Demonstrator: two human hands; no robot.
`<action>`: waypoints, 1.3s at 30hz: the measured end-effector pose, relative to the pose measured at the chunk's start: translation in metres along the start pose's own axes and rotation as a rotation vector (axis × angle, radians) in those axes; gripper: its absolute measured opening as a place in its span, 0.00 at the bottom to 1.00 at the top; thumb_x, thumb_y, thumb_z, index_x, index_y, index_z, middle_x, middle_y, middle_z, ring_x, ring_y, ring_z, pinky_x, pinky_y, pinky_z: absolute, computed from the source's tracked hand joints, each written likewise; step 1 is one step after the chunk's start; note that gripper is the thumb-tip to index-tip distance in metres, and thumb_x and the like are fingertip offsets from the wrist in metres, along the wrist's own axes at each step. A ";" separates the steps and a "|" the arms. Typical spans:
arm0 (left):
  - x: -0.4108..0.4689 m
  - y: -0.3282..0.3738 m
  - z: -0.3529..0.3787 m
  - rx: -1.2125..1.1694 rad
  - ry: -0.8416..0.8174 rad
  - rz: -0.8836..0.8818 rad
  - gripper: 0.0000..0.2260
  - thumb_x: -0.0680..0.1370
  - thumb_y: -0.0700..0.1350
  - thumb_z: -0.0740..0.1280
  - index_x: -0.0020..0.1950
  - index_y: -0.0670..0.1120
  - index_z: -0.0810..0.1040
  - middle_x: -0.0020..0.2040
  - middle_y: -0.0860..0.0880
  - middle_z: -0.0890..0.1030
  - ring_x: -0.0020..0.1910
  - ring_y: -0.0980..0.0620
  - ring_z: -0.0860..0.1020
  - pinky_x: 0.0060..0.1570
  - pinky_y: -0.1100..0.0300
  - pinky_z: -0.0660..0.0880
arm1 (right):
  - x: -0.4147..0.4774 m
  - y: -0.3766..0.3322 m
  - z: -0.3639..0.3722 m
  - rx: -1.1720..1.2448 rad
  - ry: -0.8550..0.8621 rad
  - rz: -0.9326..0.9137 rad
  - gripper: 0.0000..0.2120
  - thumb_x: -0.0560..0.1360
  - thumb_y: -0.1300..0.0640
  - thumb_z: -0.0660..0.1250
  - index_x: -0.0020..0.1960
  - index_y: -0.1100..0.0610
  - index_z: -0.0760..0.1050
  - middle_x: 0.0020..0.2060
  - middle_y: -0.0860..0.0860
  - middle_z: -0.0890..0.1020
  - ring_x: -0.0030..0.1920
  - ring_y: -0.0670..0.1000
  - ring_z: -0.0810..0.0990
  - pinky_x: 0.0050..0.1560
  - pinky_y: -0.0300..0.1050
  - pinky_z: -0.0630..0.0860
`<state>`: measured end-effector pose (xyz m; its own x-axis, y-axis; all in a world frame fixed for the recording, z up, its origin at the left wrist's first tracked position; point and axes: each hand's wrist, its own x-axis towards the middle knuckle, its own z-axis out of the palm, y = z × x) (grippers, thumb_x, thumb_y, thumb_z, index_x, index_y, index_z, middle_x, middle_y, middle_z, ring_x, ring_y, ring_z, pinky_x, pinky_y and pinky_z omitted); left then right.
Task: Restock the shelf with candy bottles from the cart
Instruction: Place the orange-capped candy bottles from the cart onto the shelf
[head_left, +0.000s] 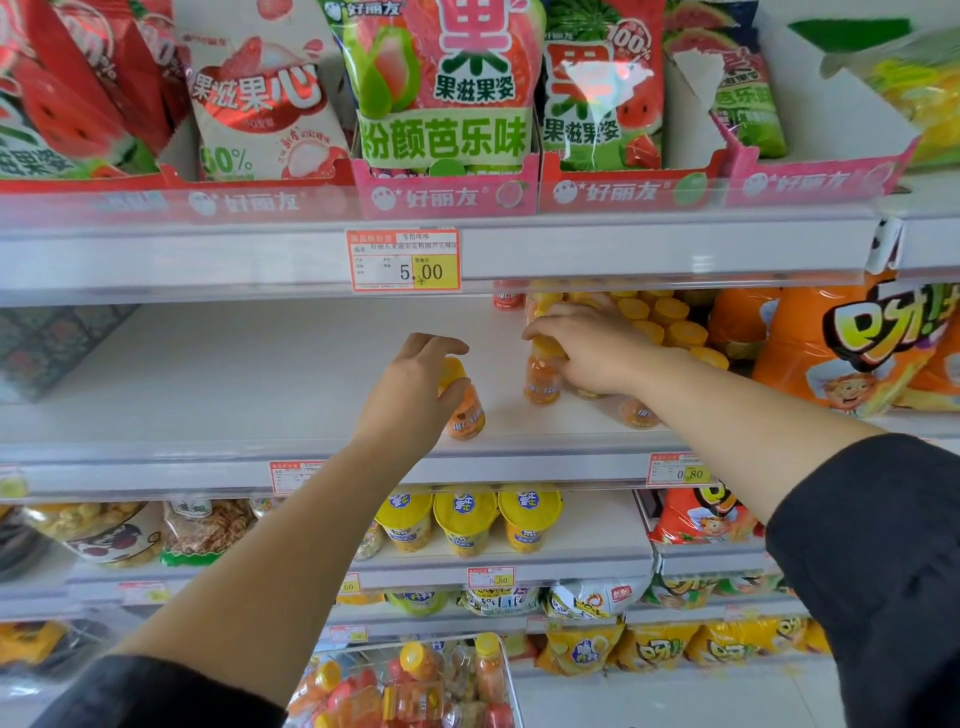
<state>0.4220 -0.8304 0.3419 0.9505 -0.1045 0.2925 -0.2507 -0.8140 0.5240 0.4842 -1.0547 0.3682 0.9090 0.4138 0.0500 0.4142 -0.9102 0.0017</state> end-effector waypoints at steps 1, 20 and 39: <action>0.000 0.000 0.001 -0.008 -0.004 -0.001 0.15 0.80 0.45 0.67 0.67 0.50 0.75 0.66 0.49 0.73 0.50 0.48 0.77 0.48 0.55 0.75 | 0.001 0.002 0.001 -0.006 0.009 0.002 0.21 0.79 0.55 0.62 0.70 0.42 0.69 0.72 0.46 0.68 0.70 0.57 0.64 0.71 0.50 0.58; -0.005 -0.003 0.025 -0.127 -0.100 -0.091 0.29 0.76 0.48 0.72 0.74 0.55 0.64 0.66 0.50 0.74 0.60 0.49 0.76 0.54 0.54 0.76 | -0.027 0.014 -0.001 0.057 0.236 0.016 0.24 0.77 0.57 0.65 0.71 0.44 0.69 0.69 0.46 0.71 0.68 0.57 0.67 0.68 0.52 0.63; 0.032 0.076 0.112 -0.248 -0.179 0.163 0.27 0.72 0.44 0.74 0.70 0.50 0.71 0.66 0.46 0.72 0.57 0.44 0.77 0.56 0.51 0.75 | -0.106 0.065 0.013 0.153 0.310 0.101 0.15 0.76 0.58 0.68 0.63 0.50 0.79 0.60 0.49 0.78 0.63 0.53 0.71 0.69 0.56 0.65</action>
<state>0.4540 -0.9596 0.3020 0.9058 -0.3384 0.2548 -0.4180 -0.6168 0.6669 0.4154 -1.1575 0.3501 0.8981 0.2749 0.3434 0.3464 -0.9232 -0.1667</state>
